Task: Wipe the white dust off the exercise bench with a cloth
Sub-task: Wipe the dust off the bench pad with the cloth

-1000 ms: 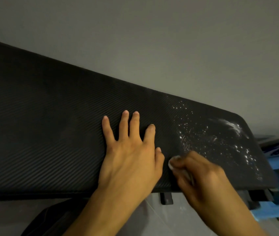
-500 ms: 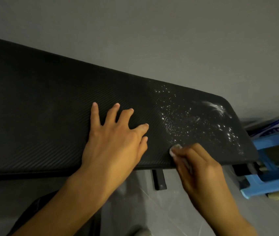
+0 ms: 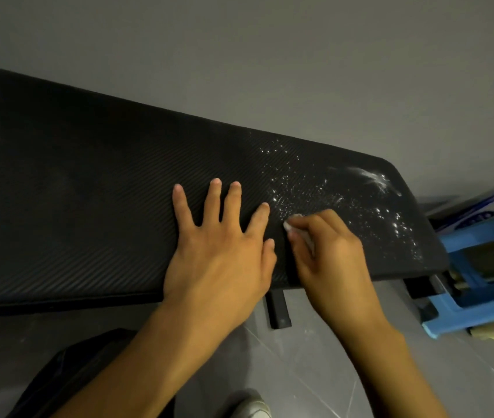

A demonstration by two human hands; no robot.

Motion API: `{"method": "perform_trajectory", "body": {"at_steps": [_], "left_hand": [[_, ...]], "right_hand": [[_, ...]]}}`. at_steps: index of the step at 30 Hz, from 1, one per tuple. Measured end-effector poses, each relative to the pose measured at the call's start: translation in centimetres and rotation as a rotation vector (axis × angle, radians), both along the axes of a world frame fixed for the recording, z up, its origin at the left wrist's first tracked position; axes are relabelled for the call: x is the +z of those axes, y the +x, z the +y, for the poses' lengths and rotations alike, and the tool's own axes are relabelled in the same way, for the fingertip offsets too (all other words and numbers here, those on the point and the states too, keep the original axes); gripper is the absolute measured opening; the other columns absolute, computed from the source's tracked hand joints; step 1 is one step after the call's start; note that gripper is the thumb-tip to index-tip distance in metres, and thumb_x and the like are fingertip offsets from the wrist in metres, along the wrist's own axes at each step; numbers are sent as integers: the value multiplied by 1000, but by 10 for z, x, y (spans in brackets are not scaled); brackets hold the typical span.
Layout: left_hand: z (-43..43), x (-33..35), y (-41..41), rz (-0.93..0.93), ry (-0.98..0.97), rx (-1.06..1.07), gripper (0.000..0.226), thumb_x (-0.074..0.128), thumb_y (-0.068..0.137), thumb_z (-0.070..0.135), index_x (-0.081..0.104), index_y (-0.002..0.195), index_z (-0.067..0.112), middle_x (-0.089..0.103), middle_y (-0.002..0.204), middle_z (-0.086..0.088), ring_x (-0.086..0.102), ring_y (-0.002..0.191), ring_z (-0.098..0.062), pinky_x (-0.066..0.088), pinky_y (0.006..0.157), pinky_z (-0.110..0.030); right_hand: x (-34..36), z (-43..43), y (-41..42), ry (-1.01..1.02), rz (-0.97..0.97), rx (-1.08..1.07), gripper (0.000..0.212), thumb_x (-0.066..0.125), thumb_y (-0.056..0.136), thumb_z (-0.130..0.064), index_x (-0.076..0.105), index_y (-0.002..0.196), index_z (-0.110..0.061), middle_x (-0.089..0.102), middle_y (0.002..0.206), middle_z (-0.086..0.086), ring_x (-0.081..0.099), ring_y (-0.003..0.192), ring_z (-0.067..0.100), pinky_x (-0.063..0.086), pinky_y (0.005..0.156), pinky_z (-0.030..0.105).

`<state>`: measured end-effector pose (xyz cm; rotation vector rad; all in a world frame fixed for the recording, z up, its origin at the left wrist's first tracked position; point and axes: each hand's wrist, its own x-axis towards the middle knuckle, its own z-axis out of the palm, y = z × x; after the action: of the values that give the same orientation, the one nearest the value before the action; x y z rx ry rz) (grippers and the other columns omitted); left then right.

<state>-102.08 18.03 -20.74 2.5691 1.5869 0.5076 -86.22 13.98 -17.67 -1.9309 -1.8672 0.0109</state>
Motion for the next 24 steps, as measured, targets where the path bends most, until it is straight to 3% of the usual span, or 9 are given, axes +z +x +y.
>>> {"method": "perform_trajectory", "body": {"at_steps": [7, 11, 19, 24], "left_hand": [[0, -1, -1, 10, -3, -10, 62, 27, 98, 49, 48, 150, 22, 39, 158, -25, 29, 149, -47, 13, 114, -78], [0, -1, 0, 14, 10, -9, 61, 29, 98, 48, 49, 150, 22, 40, 157, -25, 30, 149, -47, 15, 114, -78], [0, 1, -2, 1, 0, -16, 66, 26, 96, 52, 50, 149, 21, 40, 157, -25, 30, 149, -46, 14, 115, -78], [-1, 0, -2, 10, -6, -18, 65, 29, 96, 52, 49, 149, 22, 40, 158, -24, 30, 150, -45, 14, 115, -77]], "right_hand": [[9, -31, 1, -82, 43, 131, 14, 67, 94, -15, 72, 107, -18, 63, 102, -11, 65, 95, 3, 51, 81, 17], [5, 4, 8, -35, -11, 6, 18, 62, 98, -20, 71, 113, -14, 61, 103, -4, 64, 89, 11, 56, 78, 33], [13, -17, 0, -112, 34, 177, 15, 66, 96, -18, 72, 110, -18, 62, 102, -10, 64, 94, 4, 53, 81, 23], [13, 46, 14, -93, -71, 32, 23, 58, 100, -23, 69, 118, -14, 60, 112, 2, 62, 96, 16, 56, 85, 40]]}}
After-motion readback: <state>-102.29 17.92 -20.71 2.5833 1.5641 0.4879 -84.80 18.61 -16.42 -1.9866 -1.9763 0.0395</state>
